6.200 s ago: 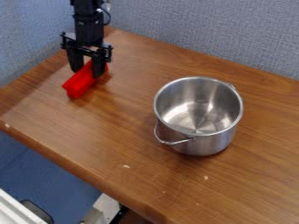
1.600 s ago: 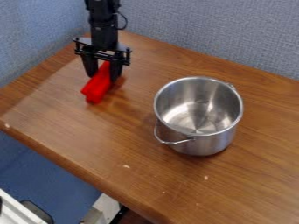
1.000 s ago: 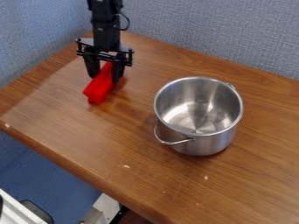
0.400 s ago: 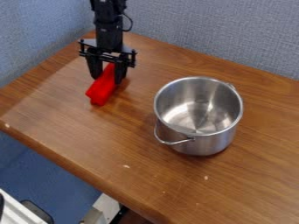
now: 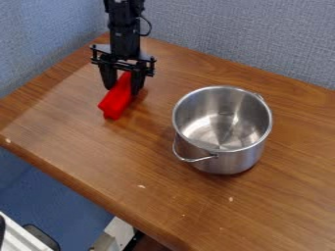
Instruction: Put the red object in the metal pot
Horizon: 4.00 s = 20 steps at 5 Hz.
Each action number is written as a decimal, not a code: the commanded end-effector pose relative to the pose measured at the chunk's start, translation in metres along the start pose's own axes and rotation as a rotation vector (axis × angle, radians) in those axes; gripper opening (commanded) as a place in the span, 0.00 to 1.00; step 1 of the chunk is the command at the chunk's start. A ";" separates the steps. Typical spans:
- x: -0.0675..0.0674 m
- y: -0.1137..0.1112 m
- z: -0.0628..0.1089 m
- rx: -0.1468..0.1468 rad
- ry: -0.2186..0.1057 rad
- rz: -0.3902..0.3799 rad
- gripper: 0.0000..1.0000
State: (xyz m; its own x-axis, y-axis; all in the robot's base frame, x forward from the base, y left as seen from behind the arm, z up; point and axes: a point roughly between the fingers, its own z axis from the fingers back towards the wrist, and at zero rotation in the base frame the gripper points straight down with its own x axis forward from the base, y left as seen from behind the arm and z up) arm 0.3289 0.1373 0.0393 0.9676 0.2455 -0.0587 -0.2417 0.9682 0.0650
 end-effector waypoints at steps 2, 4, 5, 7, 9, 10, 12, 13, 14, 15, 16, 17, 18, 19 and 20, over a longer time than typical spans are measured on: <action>0.002 -0.008 0.022 0.002 -0.056 -0.017 0.00; 0.001 -0.011 0.027 -0.003 -0.062 -0.025 0.00; 0.001 -0.012 0.030 -0.006 -0.066 -0.030 0.00; 0.000 -0.014 0.035 -0.012 -0.073 -0.038 0.00; 0.001 -0.015 0.038 -0.017 -0.078 -0.043 0.00; 0.001 -0.015 0.039 -0.018 -0.081 -0.045 0.00; 0.001 -0.015 0.041 -0.019 -0.086 -0.048 0.00; 0.001 -0.016 0.042 -0.019 -0.088 -0.050 0.00; 0.002 -0.016 0.043 -0.019 -0.091 -0.052 0.00; 0.002 -0.016 0.044 -0.020 -0.093 -0.053 0.00; 0.002 -0.016 0.045 -0.020 -0.095 -0.054 0.00; 0.002 -0.016 0.046 -0.020 -0.098 -0.055 0.00; 0.002 -0.016 0.047 -0.021 -0.100 -0.056 0.00; 0.002 -0.016 0.048 -0.021 -0.102 -0.058 0.00; 0.003 -0.017 0.049 -0.022 -0.104 -0.059 0.00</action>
State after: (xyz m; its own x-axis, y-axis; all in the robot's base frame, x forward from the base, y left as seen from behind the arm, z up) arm 0.3271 0.1203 0.0436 0.9772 0.1945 -0.0852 -0.1931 0.9809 0.0247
